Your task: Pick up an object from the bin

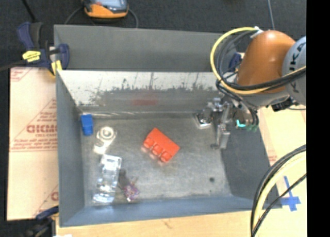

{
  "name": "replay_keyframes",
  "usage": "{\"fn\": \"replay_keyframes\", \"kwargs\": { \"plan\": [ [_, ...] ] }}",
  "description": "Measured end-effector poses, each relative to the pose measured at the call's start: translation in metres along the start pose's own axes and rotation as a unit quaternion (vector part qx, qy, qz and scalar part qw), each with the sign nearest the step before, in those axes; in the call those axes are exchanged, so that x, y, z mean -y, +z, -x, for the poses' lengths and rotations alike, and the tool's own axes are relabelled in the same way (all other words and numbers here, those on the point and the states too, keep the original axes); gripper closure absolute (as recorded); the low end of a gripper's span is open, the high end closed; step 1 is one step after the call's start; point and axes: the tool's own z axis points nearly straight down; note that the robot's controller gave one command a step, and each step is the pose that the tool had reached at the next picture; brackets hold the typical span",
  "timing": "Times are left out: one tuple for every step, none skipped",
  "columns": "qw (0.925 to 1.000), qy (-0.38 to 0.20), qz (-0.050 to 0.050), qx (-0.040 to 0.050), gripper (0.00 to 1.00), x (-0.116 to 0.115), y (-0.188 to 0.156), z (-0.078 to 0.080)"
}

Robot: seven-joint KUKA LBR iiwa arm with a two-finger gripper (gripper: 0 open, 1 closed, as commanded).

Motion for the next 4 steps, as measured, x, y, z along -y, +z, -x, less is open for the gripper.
{"fn": "replay_keyframes", "kwargs": {
  "plan": [
    [1.0000,0.006,0.003,0.0017,0.00,-0.107,0.058,0.023],
    [0.9938,0.111,0.001,0.0019,0.00,-0.120,0.095,-0.015],
    [0.9940,0.109,0.001,0.0049,1.00,-0.120,0.092,-0.013],
    [0.9937,0.111,0.002,0.0073,1.00,-0.120,-0.025,-0.015]
  ]
}}
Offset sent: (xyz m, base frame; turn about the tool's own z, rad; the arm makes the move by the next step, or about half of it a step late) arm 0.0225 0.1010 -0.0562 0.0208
